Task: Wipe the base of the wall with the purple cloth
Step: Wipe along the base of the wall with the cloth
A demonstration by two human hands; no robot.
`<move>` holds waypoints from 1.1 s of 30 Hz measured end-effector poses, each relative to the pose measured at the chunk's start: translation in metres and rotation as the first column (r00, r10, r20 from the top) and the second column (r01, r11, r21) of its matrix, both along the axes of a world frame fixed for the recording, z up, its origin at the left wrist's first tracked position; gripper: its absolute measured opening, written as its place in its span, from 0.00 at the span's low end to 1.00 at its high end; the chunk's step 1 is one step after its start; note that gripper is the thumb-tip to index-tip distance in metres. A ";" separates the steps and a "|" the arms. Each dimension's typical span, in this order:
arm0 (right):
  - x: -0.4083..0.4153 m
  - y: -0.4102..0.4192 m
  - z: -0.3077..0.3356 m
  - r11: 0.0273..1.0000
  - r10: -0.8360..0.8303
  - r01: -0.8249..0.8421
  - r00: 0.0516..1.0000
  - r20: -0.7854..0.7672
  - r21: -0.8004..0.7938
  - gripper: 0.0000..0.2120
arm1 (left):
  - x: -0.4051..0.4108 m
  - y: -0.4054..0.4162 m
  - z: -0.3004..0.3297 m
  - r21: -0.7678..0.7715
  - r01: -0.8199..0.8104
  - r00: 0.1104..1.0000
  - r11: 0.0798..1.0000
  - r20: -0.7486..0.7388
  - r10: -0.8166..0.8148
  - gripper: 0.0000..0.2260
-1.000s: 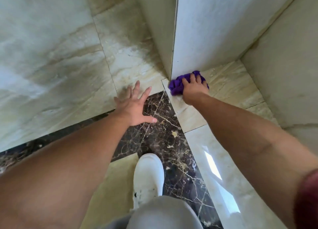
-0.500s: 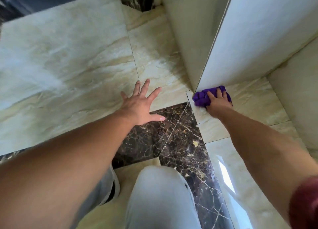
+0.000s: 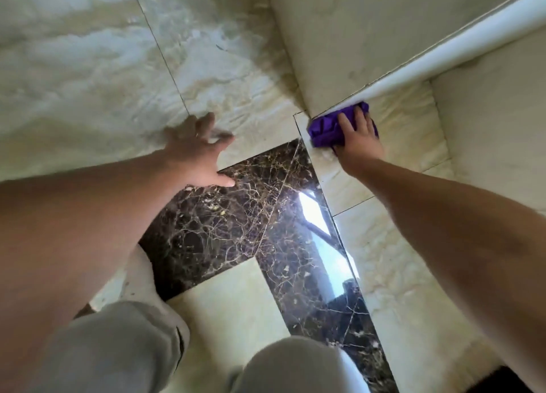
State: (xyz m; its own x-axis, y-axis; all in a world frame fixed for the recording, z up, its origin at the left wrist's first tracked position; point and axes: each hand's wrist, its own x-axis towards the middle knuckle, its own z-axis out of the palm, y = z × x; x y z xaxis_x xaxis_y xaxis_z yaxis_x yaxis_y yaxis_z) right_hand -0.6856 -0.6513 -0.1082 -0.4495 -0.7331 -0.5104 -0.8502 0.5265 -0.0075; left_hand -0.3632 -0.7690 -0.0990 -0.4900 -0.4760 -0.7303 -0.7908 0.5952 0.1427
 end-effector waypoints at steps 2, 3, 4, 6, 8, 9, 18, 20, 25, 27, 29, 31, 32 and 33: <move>0.004 -0.003 0.000 1.000 -0.028 0.028 1.000 0.001 -0.012 0.33 | 0.005 0.001 0.001 -0.043 0.013 1.000 0.999 -0.007 -0.014 0.47; 0.007 -0.002 -0.001 0.999 -0.039 0.039 0.999 0.011 -0.027 0.33 | 0.008 0.005 0.002 -0.055 0.013 1.000 0.998 -0.002 -0.013 0.47; 0.007 -0.001 -0.001 0.998 -0.041 0.042 0.999 0.010 -0.045 0.33 | 0.008 0.009 0.001 -0.055 0.009 1.000 0.998 0.002 -0.008 0.46; 0.002 -0.001 0.000 0.996 -0.040 0.040 0.999 -0.002 -0.078 0.32 | 0.003 0.011 0.002 0.000 -0.006 1.000 1.000 0.020 0.006 0.45; 0.008 -0.004 0.004 0.994 -0.040 0.043 0.999 0.029 -0.104 0.30 | 0.006 0.010 0.009 0.054 -0.042 0.998 0.998 0.038 0.040 0.43; 0.012 -0.004 0.007 0.991 -0.035 0.037 0.999 0.019 -0.126 0.29 | 0.004 0.012 0.010 0.070 -0.056 0.998 0.996 0.040 0.053 0.43; 0.102 0.004 -0.009 0.947 -0.067 0.067 0.998 0.010 -0.314 0.30 | 0.002 -0.021 0.004 -0.199 0.199 0.980 0.960 0.055 -0.192 0.41; 0.100 0.005 -0.012 0.936 -0.033 0.027 0.999 -0.010 -0.350 0.29 | 0.006 -0.040 0.005 -0.224 0.166 0.986 0.960 0.059 -0.157 0.46; 0.112 0.019 -0.028 0.893 0.128 -0.167 0.984 -0.122 -0.417 0.29 | 0.022 -0.055 -0.012 -0.224 0.098 0.986 0.970 0.157 -0.063 0.59; 0.118 0.019 -0.035 0.872 0.146 -0.188 0.981 -0.128 -0.451 0.29 | 0.023 -0.051 -0.020 -0.204 0.096 0.986 0.974 0.155 -0.065 0.60; 0.122 0.010 -0.036 0.856 0.156 -0.208 0.977 -0.147 -0.473 0.30 | 0.023 -0.051 -0.022 -0.206 0.105 0.987 0.973 0.144 -0.076 0.60; 0.126 -0.003 -0.035 0.852 0.220 -0.259 0.966 -0.138 -0.454 0.30 | 0.024 -0.052 -0.021 -0.209 0.123 0.985 0.970 0.148 -0.093 0.60; 0.129 -0.011 -0.034 0.854 0.240 -0.272 0.962 -0.127 -0.444 0.30 | 0.023 -0.052 -0.021 -0.212 0.130 0.984 0.969 0.144 -0.101 0.60; 0.130 -0.024 -0.034 0.858 0.228 -0.256 0.967 -0.115 -0.445 0.30 | 0.024 -0.053 -0.021 -0.219 0.141 0.984 0.966 0.142 -0.112 0.60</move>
